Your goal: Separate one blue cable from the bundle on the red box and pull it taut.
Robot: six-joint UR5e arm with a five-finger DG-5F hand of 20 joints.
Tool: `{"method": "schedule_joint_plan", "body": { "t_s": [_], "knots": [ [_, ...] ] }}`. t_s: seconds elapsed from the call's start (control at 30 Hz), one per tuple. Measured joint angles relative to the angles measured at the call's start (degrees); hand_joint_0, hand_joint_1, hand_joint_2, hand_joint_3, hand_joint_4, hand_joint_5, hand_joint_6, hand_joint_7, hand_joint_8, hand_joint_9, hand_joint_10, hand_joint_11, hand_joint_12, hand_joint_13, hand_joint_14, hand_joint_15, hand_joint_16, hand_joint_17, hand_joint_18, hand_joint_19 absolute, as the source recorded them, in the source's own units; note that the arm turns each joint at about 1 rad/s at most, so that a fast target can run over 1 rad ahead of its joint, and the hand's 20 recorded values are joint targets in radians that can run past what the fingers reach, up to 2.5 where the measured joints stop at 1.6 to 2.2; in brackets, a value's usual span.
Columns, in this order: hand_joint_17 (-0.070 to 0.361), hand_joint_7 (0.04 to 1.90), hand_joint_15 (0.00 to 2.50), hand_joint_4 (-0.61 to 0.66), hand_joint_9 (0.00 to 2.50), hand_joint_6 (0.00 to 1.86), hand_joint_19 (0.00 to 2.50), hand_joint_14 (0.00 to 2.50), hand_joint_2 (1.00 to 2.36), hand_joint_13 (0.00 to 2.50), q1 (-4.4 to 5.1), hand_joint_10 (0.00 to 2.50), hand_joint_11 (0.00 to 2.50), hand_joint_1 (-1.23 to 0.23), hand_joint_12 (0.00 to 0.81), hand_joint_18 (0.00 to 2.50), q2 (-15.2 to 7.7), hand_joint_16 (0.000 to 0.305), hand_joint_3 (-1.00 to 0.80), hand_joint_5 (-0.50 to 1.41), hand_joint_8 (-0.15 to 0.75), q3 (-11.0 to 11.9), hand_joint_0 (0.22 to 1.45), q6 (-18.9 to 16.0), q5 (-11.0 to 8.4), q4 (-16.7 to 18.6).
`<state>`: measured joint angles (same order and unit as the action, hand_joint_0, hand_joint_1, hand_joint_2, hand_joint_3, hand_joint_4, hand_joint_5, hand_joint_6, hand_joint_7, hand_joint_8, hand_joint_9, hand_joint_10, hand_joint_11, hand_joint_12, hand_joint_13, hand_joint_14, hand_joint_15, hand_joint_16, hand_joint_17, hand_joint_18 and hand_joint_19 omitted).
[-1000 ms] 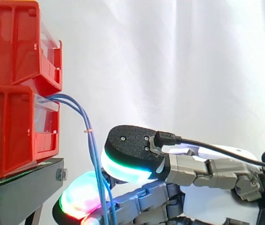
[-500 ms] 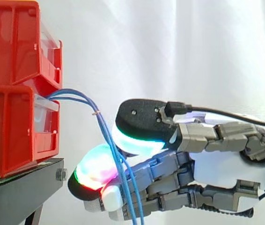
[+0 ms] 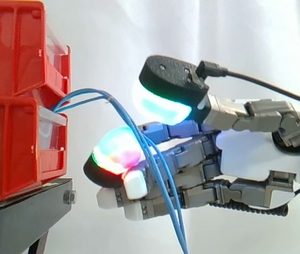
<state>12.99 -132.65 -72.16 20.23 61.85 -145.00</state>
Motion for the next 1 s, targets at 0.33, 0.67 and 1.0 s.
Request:
{"method": "schedule_joint_plan", "body": {
  "t_s": [0.33, 0.67, 1.0],
  "knots": [
    [0.097, 1.25, 0.20, 0.23, 0.92, 0.60, 0.25, 0.01, 1.00, 0.59, 0.04, 0.01, 0.49, -0.62, 0.380, 0.50, -0.05, 0.043, -0.44, -0.07, 0.332, 0.79, 0.53, -0.89, -6.72, -4.39],
    [0.094, 1.22, 0.21, 0.18, 0.94, 0.68, 0.26, 0.01, 1.01, 0.61, 0.10, 0.01, 0.50, -0.68, 0.376, 0.52, -0.50, 0.042, -0.42, -0.08, 0.331, 0.82, 0.56, -1.32, -7.62, -5.28],
    [0.092, 1.16, 0.22, 0.20, 0.98, 0.73, 0.28, 0.01, 1.01, 0.64, 0.34, 0.01, 0.51, -0.65, 0.375, 0.56, -0.51, 0.041, -0.41, -0.08, 0.337, 2.83, 0.56, -1.28, -7.43, -5.11]
  ]
}}
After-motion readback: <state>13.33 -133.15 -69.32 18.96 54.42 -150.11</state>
